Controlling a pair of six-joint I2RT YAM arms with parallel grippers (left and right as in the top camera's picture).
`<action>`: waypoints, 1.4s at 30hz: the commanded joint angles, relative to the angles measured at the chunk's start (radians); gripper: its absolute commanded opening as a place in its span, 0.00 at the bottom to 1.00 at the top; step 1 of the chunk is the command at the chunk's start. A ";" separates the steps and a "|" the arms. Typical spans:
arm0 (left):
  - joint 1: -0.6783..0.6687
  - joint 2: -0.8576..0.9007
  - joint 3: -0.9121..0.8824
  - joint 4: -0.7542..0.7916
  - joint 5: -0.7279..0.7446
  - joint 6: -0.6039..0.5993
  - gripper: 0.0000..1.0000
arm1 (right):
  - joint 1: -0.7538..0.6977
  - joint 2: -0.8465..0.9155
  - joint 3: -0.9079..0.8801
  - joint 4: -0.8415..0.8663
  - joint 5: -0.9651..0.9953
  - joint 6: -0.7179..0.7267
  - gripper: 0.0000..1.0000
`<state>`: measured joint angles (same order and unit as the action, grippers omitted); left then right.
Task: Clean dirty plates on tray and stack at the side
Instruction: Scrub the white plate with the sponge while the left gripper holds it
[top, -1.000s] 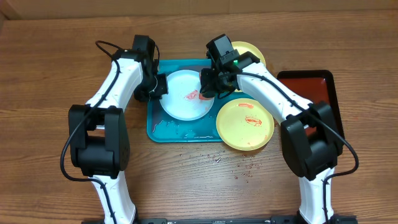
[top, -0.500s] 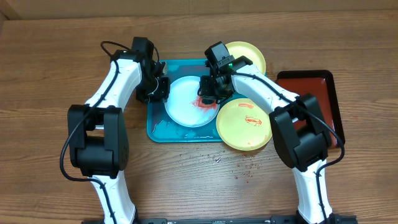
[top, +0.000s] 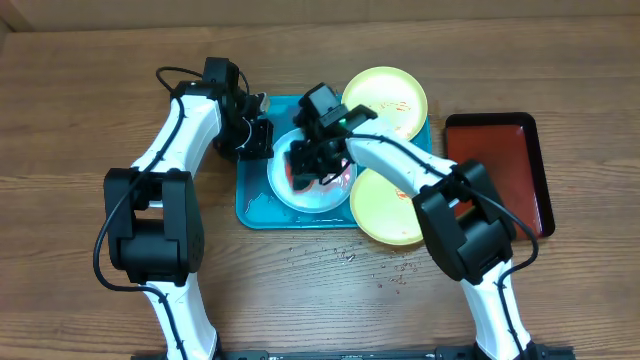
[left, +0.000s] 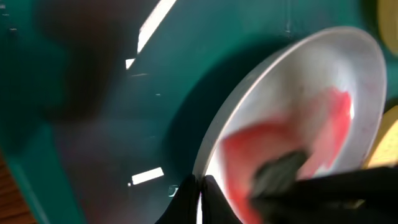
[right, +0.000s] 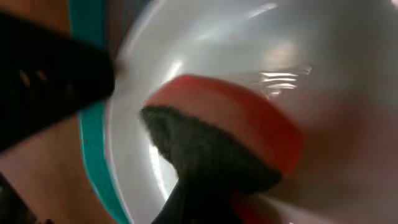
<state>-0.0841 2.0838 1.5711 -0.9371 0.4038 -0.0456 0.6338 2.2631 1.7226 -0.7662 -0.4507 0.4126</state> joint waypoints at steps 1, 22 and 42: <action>0.008 0.006 0.002 0.006 0.106 -0.010 0.04 | 0.011 0.032 0.014 -0.038 -0.059 -0.029 0.04; 0.022 0.006 0.001 -0.045 0.026 0.020 0.35 | -0.031 0.042 0.063 -0.089 0.271 0.063 0.04; -0.038 0.140 0.001 0.062 -0.007 0.024 0.12 | -0.031 0.042 0.063 -0.092 0.275 0.063 0.04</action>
<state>-0.1047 2.1811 1.5734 -0.8917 0.4091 -0.0463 0.6086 2.2826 1.7729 -0.8577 -0.2283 0.4706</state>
